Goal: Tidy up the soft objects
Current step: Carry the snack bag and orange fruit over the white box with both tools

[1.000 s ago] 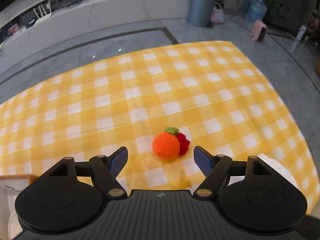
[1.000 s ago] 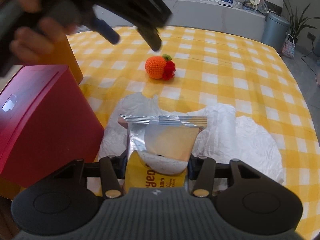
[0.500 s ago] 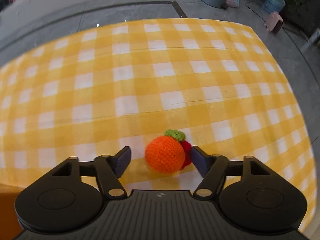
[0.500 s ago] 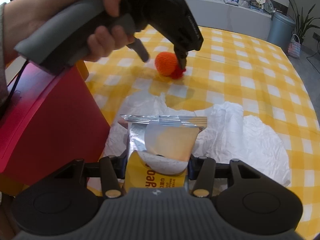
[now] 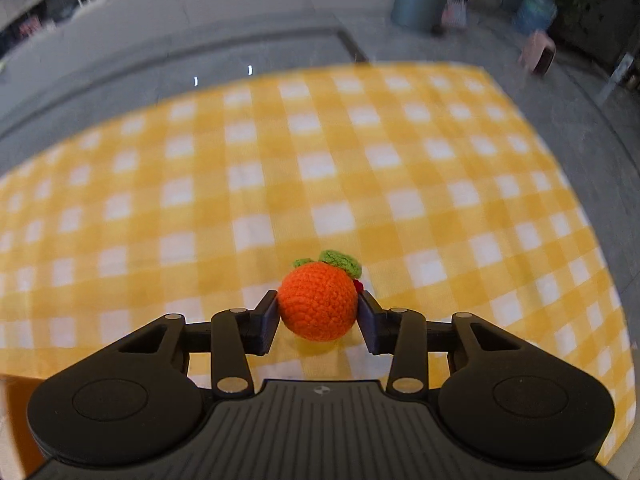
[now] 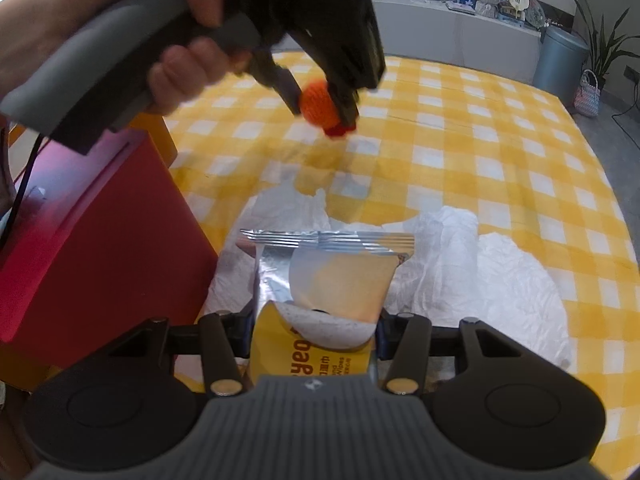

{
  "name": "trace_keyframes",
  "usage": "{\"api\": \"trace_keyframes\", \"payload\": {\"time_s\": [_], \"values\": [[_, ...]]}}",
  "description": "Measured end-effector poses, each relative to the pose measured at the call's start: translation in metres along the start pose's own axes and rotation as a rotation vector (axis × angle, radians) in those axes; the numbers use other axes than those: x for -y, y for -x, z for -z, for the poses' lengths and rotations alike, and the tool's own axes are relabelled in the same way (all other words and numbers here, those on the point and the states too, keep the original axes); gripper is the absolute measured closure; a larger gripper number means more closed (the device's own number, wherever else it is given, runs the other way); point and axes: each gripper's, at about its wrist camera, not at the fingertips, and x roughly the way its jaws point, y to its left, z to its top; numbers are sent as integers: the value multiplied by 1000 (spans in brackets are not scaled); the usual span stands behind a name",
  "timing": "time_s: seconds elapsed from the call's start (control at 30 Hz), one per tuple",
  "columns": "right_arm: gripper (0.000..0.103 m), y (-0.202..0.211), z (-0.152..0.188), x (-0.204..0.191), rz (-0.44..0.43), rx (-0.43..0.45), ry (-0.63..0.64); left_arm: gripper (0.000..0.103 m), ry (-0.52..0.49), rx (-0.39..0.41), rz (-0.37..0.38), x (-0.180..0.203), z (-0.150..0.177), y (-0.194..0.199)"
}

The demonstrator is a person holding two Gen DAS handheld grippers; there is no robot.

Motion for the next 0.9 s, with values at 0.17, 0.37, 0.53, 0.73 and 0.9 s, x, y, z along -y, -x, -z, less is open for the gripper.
{"api": "trace_keyframes", "payload": {"time_s": [0.17,0.37,0.53,0.73,0.9], "values": [[52,20,0,4,5,61,-16,56,-35,95,47,6,8,51],[52,29,4,20,-36,97,-116,56,-68,120,72,20,27,90],[52,39,8,31,-89,133,-180,56,-78,141,116,18,47,121],[52,52,6,34,-146,185,-213,56,-91,188,135,0,75,155],[52,62,3,23,-164,214,-202,56,-44,240,129,-23,94,177]]}}
